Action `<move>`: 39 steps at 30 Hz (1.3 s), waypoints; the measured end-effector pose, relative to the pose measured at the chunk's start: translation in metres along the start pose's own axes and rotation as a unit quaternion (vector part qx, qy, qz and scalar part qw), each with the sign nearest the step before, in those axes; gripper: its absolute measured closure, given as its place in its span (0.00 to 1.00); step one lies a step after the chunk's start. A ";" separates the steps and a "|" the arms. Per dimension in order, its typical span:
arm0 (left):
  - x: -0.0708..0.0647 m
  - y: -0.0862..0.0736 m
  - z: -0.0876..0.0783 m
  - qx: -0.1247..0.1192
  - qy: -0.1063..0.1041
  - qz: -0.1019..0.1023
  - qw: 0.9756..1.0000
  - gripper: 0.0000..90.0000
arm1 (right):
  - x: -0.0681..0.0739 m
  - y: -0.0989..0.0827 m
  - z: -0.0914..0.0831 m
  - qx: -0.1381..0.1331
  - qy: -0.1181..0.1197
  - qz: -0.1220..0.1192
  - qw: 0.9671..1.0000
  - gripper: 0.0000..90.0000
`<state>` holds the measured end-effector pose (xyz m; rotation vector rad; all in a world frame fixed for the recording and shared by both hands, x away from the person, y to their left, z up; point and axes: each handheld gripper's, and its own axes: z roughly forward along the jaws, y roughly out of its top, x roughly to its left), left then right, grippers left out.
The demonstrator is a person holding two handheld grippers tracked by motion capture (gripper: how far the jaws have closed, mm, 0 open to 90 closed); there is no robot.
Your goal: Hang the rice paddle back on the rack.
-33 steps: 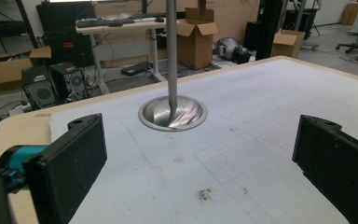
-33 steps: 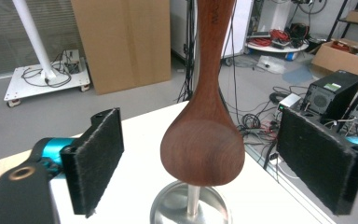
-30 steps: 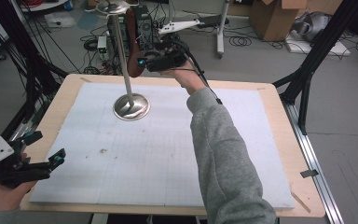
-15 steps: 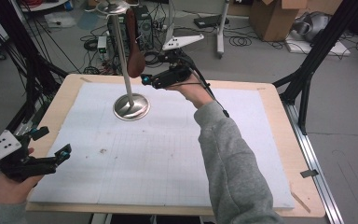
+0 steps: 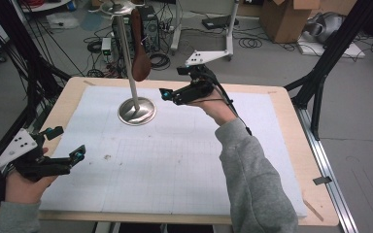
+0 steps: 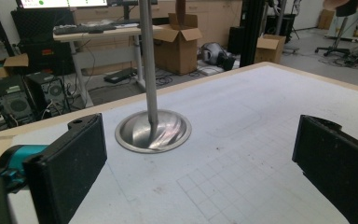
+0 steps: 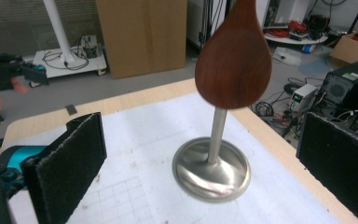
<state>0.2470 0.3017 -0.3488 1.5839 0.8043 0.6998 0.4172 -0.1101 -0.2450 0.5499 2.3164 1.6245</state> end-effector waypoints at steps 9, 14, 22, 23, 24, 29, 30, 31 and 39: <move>-0.002 0.001 0.008 0.003 -0.008 0.003 1.000 0.04 | 0.002 -0.022 -0.018 0.005 -0.006 0.004 1.000 0.00; -0.003 0.000 0.012 0.006 -0.012 0.002 1.000 0.04 | 0.002 -0.031 -0.026 0.001 -0.004 0.012 1.000 0.01; -0.003 -0.002 0.015 0.010 -0.012 0.001 1.000 0.04 | 0.005 -0.051 -0.037 -0.001 -0.005 0.014 1.000 0.01; -0.003 -0.002 0.015 0.010 -0.012 0.002 1.000 0.04 | 0.005 -0.053 -0.039 0.001 -0.008 0.015 1.000 0.00; -0.003 -0.002 0.016 0.009 -0.012 0.001 1.000 0.04 | 0.005 -0.054 -0.040 0.007 -0.008 0.016 1.000 0.00; -0.003 -0.002 0.016 0.009 -0.013 0.001 1.000 0.04 | 0.007 -0.060 -0.048 -0.002 -0.011 0.012 1.000 0.01; -0.003 -0.002 0.016 0.009 -0.013 0.001 1.000 0.04 | 0.008 -0.061 -0.049 -0.002 -0.012 0.014 1.000 0.00; -0.003 -0.002 0.016 0.009 -0.013 0.001 1.000 0.04 | 0.008 -0.063 -0.051 -0.003 -0.013 0.015 1.000 0.01; -0.004 -0.003 0.019 0.011 -0.015 0.002 1.000 0.04 | 0.007 -0.077 -0.064 -0.026 -0.018 0.033 0.999 0.01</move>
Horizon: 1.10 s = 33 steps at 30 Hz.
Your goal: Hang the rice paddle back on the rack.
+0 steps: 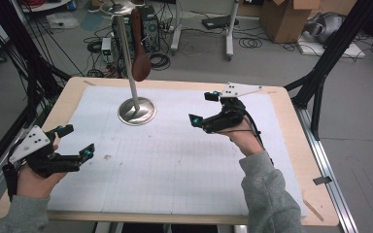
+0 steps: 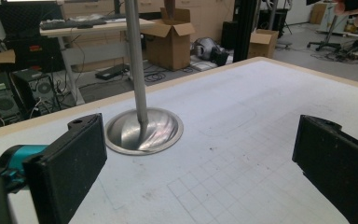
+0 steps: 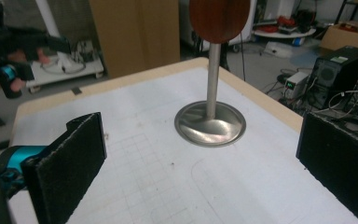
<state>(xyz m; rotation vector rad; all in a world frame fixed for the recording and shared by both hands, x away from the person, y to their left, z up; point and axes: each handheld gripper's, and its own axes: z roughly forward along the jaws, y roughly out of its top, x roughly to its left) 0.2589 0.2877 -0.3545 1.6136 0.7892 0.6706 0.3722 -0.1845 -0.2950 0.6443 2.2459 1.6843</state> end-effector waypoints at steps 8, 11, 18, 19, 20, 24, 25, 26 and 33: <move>-0.001 0.000 0.001 0.000 -0.001 0.000 1.000 0.04 | -0.004 -0.016 -0.015 0.001 -0.023 0.005 1.000 0.01; -0.001 0.000 0.001 0.000 -0.001 0.000 1.000 0.04 | -0.004 -0.020 -0.019 0.002 -0.028 0.003 1.000 0.00; 0.002 -0.002 -0.001 0.003 0.003 -0.002 1.000 0.04 | -0.004 -0.029 -0.029 -0.001 -0.020 0.011 1.000 0.01; 0.002 -0.002 -0.001 0.001 0.004 -0.003 1.000 0.04 | -0.005 -0.031 -0.032 -0.004 -0.022 0.012 1.000 0.01; 0.002 -0.002 -0.002 0.001 0.004 -0.004 1.000 0.04 | -0.005 -0.032 -0.033 -0.004 -0.023 0.013 1.000 0.01; 0.002 -0.002 -0.002 0.001 0.004 -0.002 1.000 0.04 | -0.007 -0.039 -0.041 -0.004 -0.028 0.017 0.999 0.01; 0.002 -0.002 -0.002 0.001 0.005 -0.003 1.000 0.04 | -0.008 -0.040 -0.042 -0.003 -0.028 0.019 0.999 0.01; 0.002 -0.002 -0.002 0.001 0.005 -0.003 1.000 0.04 | -0.009 -0.043 -0.044 -0.003 -0.031 0.021 0.999 0.01; 0.002 -0.003 -0.001 0.003 0.005 -0.003 1.000 0.04 | -0.014 -0.059 -0.055 0.004 -0.040 0.040 0.998 0.00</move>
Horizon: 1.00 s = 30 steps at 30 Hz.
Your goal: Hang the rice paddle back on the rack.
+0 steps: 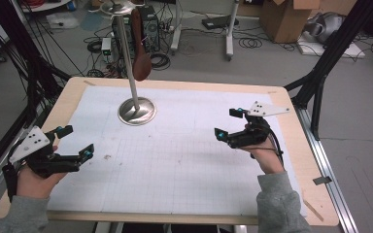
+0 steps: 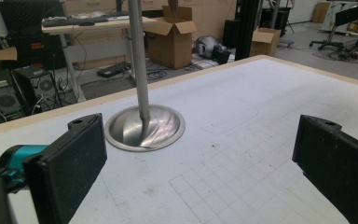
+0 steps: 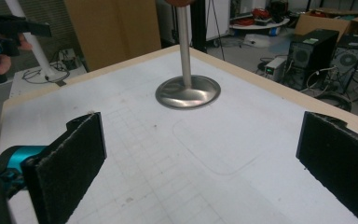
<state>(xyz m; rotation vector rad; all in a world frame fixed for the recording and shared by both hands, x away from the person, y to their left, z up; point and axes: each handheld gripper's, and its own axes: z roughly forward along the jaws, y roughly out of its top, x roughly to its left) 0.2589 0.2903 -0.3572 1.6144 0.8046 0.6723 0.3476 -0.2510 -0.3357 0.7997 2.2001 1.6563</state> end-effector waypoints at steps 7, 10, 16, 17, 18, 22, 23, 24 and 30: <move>0.001 -0.001 0.000 0.000 0.001 -0.001 1.000 0.04 | -0.007 -0.016 -0.010 -0.005 -0.013 0.011 1.000 0.00; 0.001 -0.001 -0.001 -0.001 0.003 -0.001 1.000 0.04 | -0.010 -0.021 -0.016 -0.008 -0.018 0.016 1.000 0.01; 0.001 -0.001 -0.001 0.000 0.003 -0.001 1.000 0.04 | -0.015 -0.032 -0.025 0.002 -0.032 0.024 0.999 0.01; 0.001 -0.001 -0.001 0.001 0.004 0.000 1.000 0.04 | -0.015 -0.032 -0.026 0.002 -0.034 0.024 0.999 0.01; 0.001 -0.001 -0.001 0.000 0.003 -0.001 1.000 0.04 | -0.015 -0.033 -0.028 0.002 -0.036 0.025 0.999 0.01; 0.002 -0.001 -0.002 0.000 0.004 0.000 1.000 0.04 | -0.017 -0.039 -0.034 0.000 -0.042 0.028 0.999 0.00; 0.002 -0.001 -0.002 0.000 0.005 -0.001 1.000 0.04 | -0.018 -0.040 -0.035 -0.001 -0.043 0.032 0.999 0.00; 0.002 -0.001 -0.002 0.000 0.006 -0.002 1.000 0.04 | -0.020 -0.043 -0.037 -0.005 -0.044 0.033 0.998 0.01; 0.003 -0.001 -0.003 -0.001 0.007 -0.001 1.000 0.04 | -0.024 -0.049 -0.050 -0.013 -0.059 0.047 0.997 0.01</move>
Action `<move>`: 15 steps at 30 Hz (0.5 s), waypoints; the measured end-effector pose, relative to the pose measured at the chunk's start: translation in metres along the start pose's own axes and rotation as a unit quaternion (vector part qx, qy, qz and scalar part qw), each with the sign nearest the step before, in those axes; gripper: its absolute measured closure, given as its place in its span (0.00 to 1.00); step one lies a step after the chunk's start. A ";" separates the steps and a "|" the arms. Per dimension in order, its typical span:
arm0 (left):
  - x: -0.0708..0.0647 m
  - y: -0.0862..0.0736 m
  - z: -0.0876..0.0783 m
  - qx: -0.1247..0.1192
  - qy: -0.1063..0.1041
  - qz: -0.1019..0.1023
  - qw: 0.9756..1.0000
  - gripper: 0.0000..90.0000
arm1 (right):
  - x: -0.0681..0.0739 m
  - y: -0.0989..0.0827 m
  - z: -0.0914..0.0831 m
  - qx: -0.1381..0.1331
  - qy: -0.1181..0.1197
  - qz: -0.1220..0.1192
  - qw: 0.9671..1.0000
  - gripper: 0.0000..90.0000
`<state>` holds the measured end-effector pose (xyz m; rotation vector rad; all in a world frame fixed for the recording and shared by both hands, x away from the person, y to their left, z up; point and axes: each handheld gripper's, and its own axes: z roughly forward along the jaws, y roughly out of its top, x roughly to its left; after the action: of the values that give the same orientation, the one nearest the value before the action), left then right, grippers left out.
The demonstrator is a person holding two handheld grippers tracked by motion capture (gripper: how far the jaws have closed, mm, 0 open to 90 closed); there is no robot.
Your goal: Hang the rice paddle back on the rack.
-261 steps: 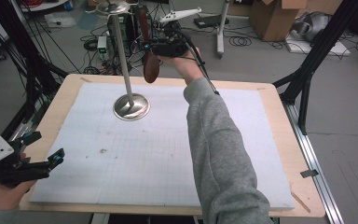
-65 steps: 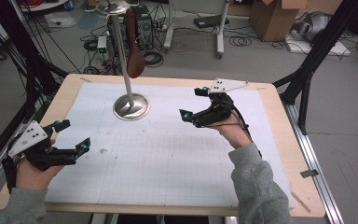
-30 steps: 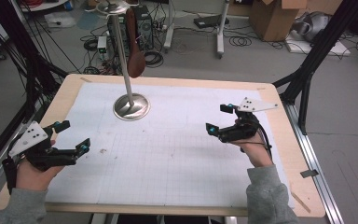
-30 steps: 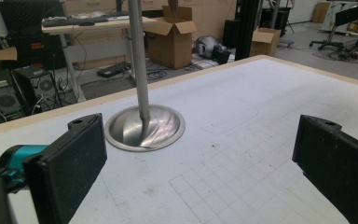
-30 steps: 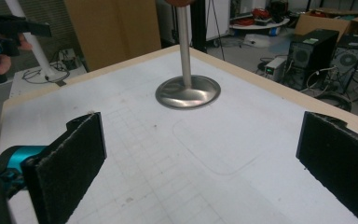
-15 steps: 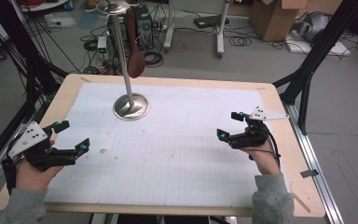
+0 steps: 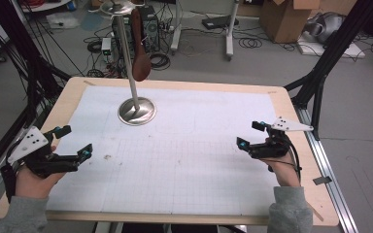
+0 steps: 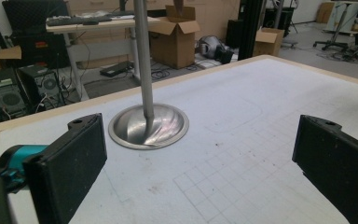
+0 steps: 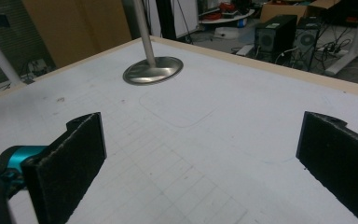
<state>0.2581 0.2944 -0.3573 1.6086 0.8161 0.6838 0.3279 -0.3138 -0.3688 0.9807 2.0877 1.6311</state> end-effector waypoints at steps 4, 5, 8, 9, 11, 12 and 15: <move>0.001 0.000 -0.001 -0.001 0.001 0.000 1.000 0.04 | -0.003 -0.001 -0.009 -0.007 -0.008 0.008 1.000 0.01; 0.001 0.000 -0.001 -0.001 0.002 0.000 1.000 0.04 | -0.004 -0.002 -0.010 -0.011 -0.009 0.004 1.000 0.01; 0.003 -0.001 -0.002 -0.002 0.005 -0.002 1.000 0.04 | -0.008 -0.006 -0.018 -0.012 -0.020 0.003 1.000 0.01; 0.004 -0.001 -0.003 -0.001 0.006 -0.001 1.000 0.04 | -0.009 -0.008 -0.021 -0.009 -0.024 0.006 1.000 0.01; 0.006 -0.002 -0.004 -0.002 0.011 -0.002 1.000 0.04 | -0.012 -0.011 -0.025 -0.010 -0.030 0.007 0.999 0.01; 0.007 -0.002 -0.005 -0.003 0.013 -0.002 1.000 0.04 | -0.014 -0.013 -0.027 -0.014 -0.039 0.011 0.999 0.01; 0.010 -0.003 -0.007 -0.004 0.020 -0.003 1.000 0.04 | -0.016 -0.014 -0.032 -0.022 -0.047 0.019 0.998 0.01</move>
<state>0.2579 0.3073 -0.3593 1.5894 0.8468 0.7150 0.3154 -0.3493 -0.3748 1.0669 1.9764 1.6089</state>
